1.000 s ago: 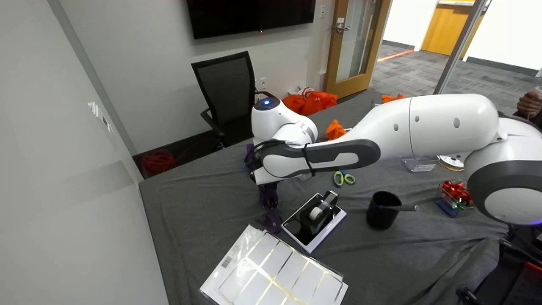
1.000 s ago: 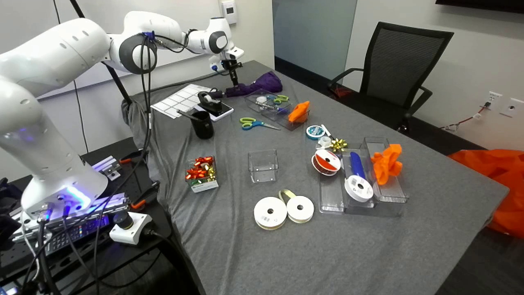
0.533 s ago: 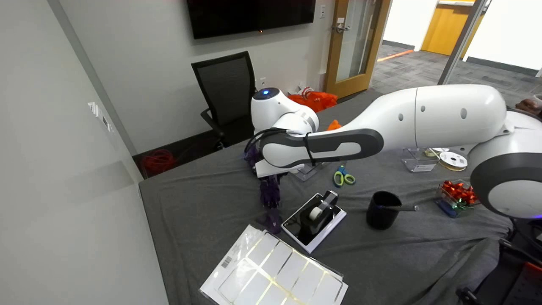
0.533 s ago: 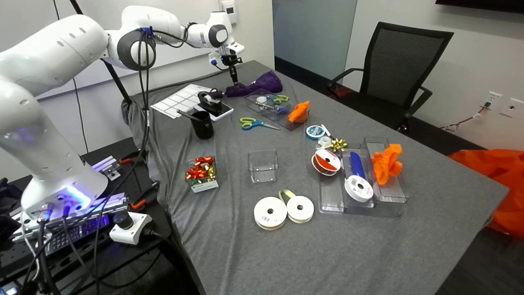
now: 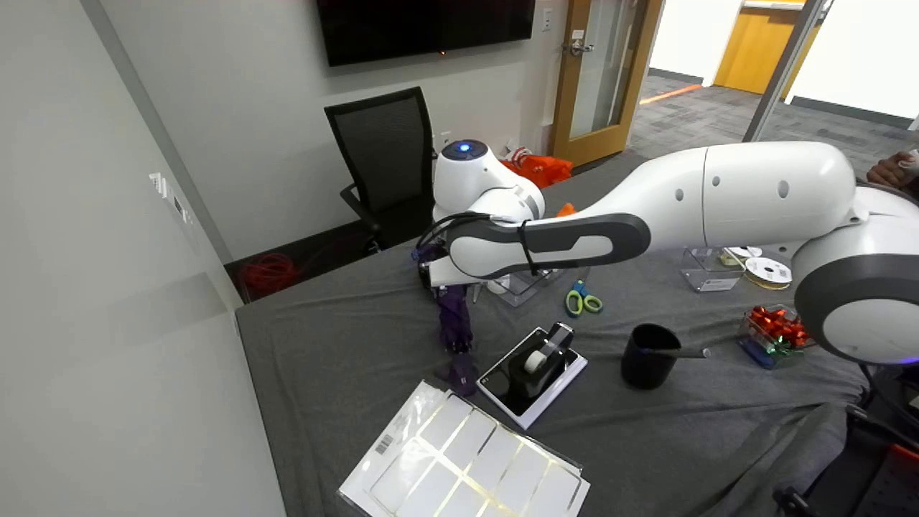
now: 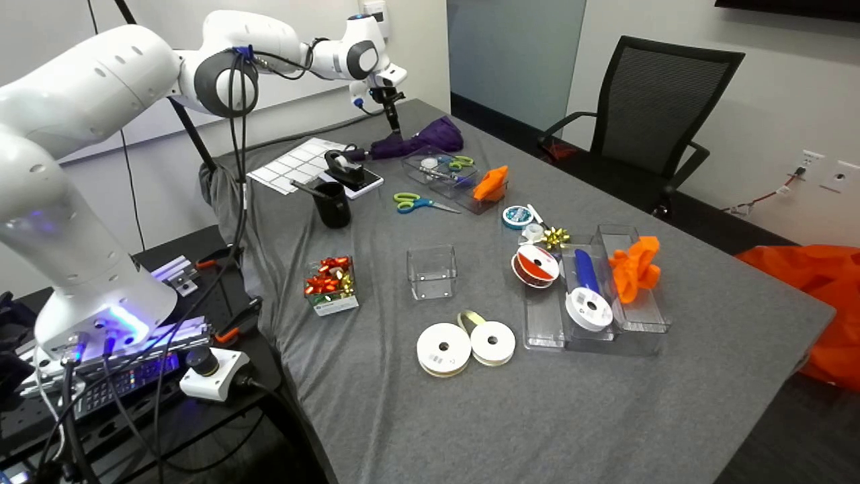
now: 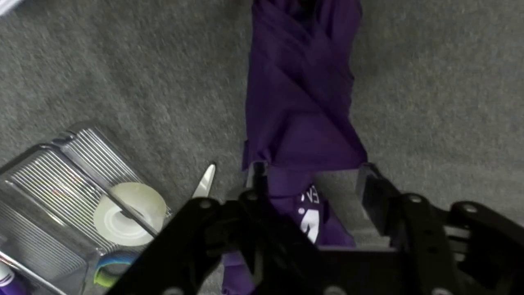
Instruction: Move the umbrella to the left
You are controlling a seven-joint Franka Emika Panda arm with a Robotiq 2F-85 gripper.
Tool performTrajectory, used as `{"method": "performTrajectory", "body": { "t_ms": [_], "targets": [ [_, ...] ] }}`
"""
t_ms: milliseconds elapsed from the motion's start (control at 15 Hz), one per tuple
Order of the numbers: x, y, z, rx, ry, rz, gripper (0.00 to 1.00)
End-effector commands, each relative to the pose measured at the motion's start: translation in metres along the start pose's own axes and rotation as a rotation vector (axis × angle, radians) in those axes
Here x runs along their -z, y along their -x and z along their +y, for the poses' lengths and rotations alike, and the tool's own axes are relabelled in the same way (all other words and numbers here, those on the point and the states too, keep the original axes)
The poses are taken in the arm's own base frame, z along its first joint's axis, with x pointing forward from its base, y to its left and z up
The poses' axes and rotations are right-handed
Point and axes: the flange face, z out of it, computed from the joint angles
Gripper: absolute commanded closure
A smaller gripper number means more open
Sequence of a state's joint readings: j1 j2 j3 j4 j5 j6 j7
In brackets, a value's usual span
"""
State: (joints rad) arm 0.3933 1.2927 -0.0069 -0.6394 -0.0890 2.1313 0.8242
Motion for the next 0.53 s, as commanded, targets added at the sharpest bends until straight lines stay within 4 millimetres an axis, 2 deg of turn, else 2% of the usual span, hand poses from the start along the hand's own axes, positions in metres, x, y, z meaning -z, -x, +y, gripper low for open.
{"method": "performTrajectory", "body": {
  "t_ms": [0,67,133,467],
  "targets": [
    [0.006,-0.019,0.009,-0.016,-0.064,0.028,0.1],
    [0.004,-0.02,0.012,-0.014,-0.055,0.025,0.02],
    [0.0,-0.02,0.016,-0.009,-0.032,0.014,0.01],
    [-0.021,-0.009,0.026,0.018,0.056,-0.042,0.0]
  ]
}}
